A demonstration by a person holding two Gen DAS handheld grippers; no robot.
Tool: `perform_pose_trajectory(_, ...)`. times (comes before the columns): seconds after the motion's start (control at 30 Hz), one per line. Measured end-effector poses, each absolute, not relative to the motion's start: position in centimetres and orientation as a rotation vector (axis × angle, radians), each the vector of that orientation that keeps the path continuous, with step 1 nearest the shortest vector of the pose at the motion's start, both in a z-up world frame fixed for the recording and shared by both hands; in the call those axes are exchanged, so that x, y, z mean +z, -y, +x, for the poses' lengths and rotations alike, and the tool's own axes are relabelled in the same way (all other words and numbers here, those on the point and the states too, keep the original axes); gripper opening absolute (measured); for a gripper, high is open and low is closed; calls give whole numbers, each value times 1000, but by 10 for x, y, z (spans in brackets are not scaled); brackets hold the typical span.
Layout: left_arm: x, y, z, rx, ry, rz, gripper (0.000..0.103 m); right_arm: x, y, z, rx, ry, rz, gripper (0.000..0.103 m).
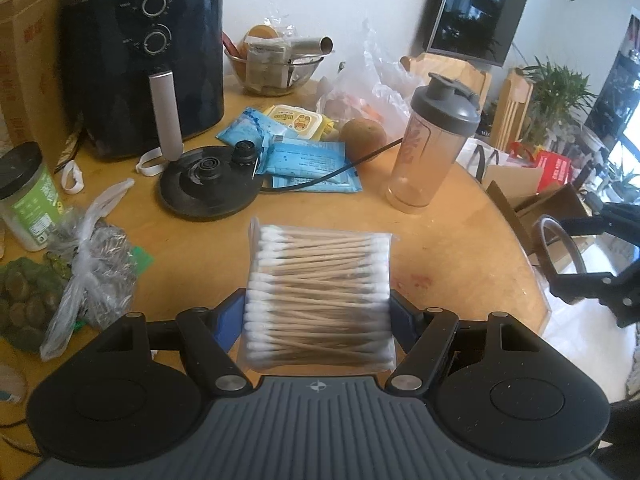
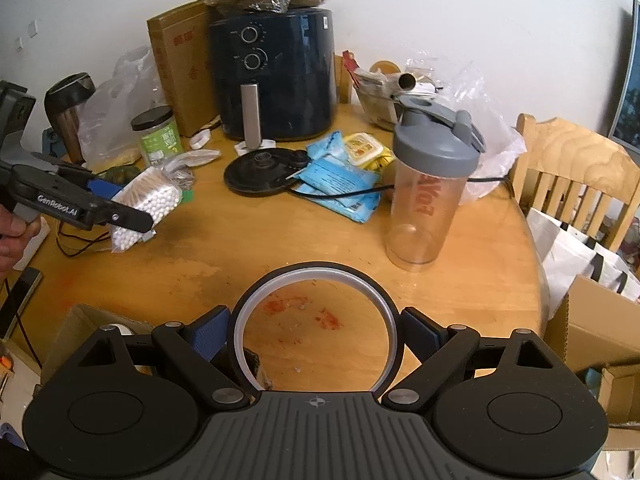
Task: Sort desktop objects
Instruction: 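Lift the cotton swab bag with the left tool, then carry the swab bag with the left tool while the right tool carries the tape ring toward the box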
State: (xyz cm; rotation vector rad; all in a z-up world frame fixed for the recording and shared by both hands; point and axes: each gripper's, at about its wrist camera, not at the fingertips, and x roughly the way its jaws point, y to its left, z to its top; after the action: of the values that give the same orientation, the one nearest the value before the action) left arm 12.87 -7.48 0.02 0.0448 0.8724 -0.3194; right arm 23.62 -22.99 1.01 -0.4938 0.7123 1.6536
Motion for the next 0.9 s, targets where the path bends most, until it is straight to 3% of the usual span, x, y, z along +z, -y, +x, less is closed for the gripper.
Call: perform_pose_trajectory(0.9,8,89,74,-290,-849,15,72,19,242,217,1713,-680,-532,92)
